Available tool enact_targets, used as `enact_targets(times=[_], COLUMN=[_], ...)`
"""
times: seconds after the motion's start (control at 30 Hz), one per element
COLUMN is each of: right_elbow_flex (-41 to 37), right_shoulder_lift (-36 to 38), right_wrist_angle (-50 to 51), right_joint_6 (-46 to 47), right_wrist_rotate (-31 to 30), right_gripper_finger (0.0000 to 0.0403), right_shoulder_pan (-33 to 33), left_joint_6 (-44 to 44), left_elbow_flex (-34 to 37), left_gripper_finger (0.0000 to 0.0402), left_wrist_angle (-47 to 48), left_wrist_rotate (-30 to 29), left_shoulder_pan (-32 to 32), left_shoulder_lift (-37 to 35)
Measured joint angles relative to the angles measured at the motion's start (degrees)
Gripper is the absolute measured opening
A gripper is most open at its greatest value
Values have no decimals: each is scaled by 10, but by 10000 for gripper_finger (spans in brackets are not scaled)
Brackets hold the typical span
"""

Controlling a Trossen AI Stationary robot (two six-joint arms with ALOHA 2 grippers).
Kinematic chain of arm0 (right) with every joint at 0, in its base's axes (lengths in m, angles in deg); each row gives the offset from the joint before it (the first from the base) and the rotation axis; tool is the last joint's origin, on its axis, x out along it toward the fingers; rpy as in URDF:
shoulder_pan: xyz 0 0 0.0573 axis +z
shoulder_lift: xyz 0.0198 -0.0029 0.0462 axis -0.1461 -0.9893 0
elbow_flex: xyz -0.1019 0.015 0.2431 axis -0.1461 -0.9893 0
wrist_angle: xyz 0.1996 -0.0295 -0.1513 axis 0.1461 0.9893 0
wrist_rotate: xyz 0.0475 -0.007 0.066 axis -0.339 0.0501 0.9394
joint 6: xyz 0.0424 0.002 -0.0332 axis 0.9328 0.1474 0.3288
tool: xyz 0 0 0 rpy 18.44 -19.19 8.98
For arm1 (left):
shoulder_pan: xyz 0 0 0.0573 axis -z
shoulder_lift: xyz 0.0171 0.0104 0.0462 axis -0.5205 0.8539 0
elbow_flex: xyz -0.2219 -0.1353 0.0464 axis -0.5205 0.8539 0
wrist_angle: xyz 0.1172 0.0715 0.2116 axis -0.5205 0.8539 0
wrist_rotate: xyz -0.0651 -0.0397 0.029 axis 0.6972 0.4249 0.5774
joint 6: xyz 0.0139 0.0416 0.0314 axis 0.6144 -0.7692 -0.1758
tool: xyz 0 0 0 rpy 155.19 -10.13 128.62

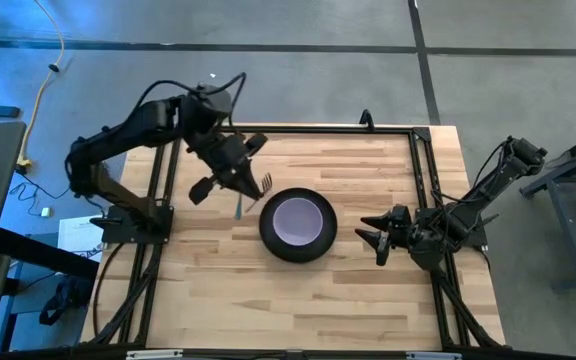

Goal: Set table place
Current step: Move the fork to the left side of the black plate

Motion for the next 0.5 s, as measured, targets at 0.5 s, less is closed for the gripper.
enact_targets(times=[0.5], right_elbow_flex=[0], right_shoulder_lift=[0], right_wrist_angle=[5], right_joint_6=[-5], right_wrist_rotate=[3], right_gripper_finger=[204], right_shoulder_pan=[0], left_joint_6=[199], left_elbow_flex=[246], left_gripper_finger=[0], left_wrist_angle=[-115], left_wrist_rotate=[-268], left_shoulder_pan=[10], left_shoulder_lift=[-168])
